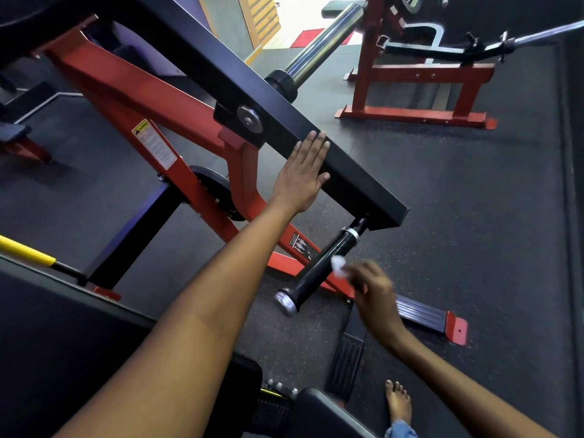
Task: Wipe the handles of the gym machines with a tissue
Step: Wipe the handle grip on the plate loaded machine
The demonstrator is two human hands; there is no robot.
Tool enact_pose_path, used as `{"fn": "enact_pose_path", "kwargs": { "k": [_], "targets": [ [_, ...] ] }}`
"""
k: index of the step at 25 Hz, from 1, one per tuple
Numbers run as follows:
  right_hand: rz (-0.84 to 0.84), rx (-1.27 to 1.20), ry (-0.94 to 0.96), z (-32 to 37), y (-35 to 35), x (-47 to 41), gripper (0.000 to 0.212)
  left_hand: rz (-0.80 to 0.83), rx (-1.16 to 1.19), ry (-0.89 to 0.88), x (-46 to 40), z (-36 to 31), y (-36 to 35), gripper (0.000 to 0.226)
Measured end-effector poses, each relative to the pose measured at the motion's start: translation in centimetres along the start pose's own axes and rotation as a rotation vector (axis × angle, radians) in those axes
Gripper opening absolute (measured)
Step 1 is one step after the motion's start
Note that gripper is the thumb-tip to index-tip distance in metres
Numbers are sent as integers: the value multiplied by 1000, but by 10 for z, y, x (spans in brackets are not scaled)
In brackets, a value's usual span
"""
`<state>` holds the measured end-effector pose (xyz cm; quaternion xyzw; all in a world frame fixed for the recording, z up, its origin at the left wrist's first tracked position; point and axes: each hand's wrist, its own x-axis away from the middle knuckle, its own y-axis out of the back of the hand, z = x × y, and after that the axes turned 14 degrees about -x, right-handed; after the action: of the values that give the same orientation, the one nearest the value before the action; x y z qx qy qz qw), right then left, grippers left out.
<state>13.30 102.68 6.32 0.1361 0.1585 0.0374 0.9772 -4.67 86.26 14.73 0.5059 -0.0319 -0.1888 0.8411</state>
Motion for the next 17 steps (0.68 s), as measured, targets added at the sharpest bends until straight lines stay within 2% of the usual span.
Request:
{"fn": "enact_pose_path", "kwargs": {
  "k": [1,2,5,8,11,12,13,15,17],
  "targets": [
    [-169,-19,-124,-6,7,-16,28,-4,0,6,0,-1,0,62],
    [-261,-12,-229,-11,11,-32,26,-6,5,13,0,-2,0,62],
    [-248,-19,-329,-5,-6,-51,26,-1,20,22,0,-4,1,62],
    [-160,-89,-194,25,-42,-6,25,-5,26,29,0,-4,2,61],
    [125,-75,64,48,-45,34,23,2,10,37,2,-7,2,62],
    [141,-73,112,42,-38,25,20,4,4,40,2,-7,2,62],
    [83,-73,98,35,-30,8,16,7,-3,45,2,-7,3,62],
    [-139,4,-89,12,-13,-37,14,11,-25,54,2,-7,5,62],
    [-157,129,-240,-2,0,-68,20,18,-18,62,3,-9,7,63]
  ]
}}
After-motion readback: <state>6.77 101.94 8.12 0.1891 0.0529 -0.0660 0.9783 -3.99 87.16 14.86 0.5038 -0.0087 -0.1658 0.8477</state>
